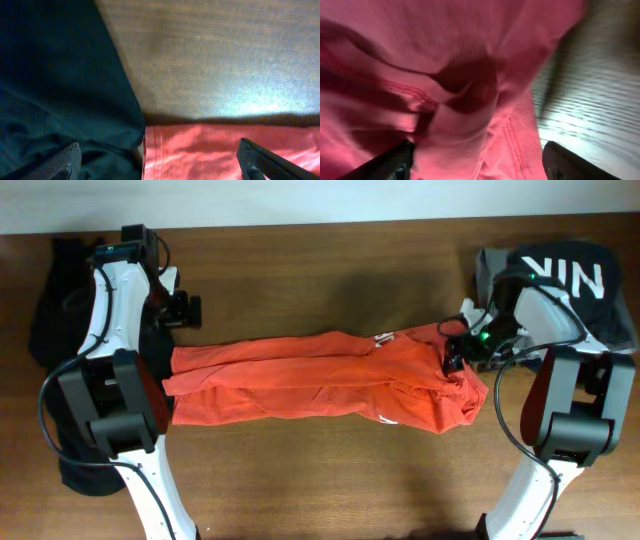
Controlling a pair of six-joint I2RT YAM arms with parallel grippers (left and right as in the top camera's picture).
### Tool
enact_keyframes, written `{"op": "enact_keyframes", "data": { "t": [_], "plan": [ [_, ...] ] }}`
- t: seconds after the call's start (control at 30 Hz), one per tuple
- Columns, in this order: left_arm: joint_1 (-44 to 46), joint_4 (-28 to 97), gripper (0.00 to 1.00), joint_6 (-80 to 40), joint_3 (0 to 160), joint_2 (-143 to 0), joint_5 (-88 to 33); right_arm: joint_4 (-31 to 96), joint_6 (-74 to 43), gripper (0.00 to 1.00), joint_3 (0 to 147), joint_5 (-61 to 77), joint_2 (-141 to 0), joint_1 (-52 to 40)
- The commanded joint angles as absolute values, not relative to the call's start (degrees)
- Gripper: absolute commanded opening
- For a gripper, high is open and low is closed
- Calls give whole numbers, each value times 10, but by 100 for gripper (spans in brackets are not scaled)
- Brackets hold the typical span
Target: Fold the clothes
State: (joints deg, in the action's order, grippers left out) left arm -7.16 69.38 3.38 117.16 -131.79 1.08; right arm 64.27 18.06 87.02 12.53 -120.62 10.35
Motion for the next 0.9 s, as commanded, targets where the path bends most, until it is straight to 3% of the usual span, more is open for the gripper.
{"op": "enact_keyframes", "data": {
  "t": [0.0,0.13,0.23,0.33,0.43,0.5,0.87],
  "plan": [
    [-76,677,99,26,1183,-1301,7,622,193,86,830,128,-1204,101],
    [-77,668,99,26,1183,-1301,7,585,193,86,790,128,-1204,101],
    [-77,666,99,26,1183,-1301,7,552,193,77,769,128,-1204,101],
    [-77,664,99,26,1183,-1301,7,515,190,55,747,129,-1204,101],
    [-77,662,99,26,1183,-1301,7,496,172,22,740,129,-1204,102],
    [-77,662,99,26,1183,-1301,7,486,163,6,741,131,-1204,103],
    [-77,662,99,26,1183,-1301,7,559,156,4,891,234,-1202,168]
  ]
}}
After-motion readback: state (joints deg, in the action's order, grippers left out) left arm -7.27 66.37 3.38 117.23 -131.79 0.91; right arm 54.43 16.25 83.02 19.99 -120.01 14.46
